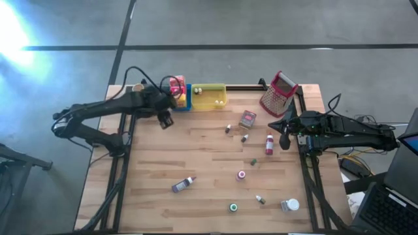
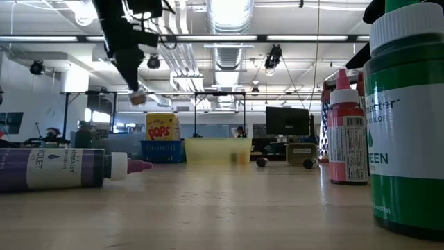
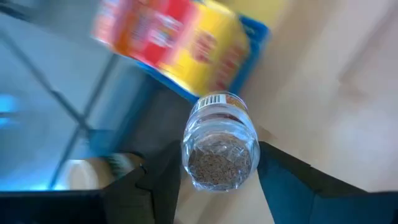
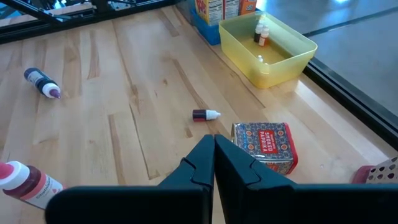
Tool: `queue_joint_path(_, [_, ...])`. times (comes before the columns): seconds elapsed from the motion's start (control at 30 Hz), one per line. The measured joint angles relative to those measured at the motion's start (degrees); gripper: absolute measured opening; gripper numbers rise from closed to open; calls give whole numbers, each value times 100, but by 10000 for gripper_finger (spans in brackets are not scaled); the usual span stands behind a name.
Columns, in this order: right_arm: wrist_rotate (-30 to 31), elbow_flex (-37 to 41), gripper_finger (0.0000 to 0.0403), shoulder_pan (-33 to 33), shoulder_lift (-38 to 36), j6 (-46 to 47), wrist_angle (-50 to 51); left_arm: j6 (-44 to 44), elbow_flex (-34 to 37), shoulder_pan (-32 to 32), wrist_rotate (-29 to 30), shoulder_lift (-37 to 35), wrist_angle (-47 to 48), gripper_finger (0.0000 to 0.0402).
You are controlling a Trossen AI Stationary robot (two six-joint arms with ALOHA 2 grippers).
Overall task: Pick & Place Kitchen Items
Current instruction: Put the brown seasoning bottle into the black bin
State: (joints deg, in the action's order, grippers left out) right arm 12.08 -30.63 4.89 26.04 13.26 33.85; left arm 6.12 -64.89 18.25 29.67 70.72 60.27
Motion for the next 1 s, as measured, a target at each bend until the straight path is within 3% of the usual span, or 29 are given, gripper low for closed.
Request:
queue_joint_path(0.27, [0,0,8,0,4,1,0,-39,-621,494,1261,-2,472,195])
queue_joint_path(0.37, [2,0,8,0,4,2,0,-36,-646,951,1312,-4,493,195])
queue_joint_path(0.43, [0,-1,8,0,4,1,0,-48,-622,1361,959,3,375,195])
queue_joint_path(0.57, [0,-1,8,2,4,2,0,-183,-607,2274,-468,105,317,195])
queue_joint_path(0.63, [2,-2,8,2,4,0,0,-203,-607,2667,-879,162,322,195])
queue_joint_path(0.83, [0,-1,8,2,3,2,0,-199,-552,3315,-1648,417,316,195])
queue_joint_path(1.0, [1,0,8,2,1,2,0,-244,-393,3351,-1753,758,323,195])
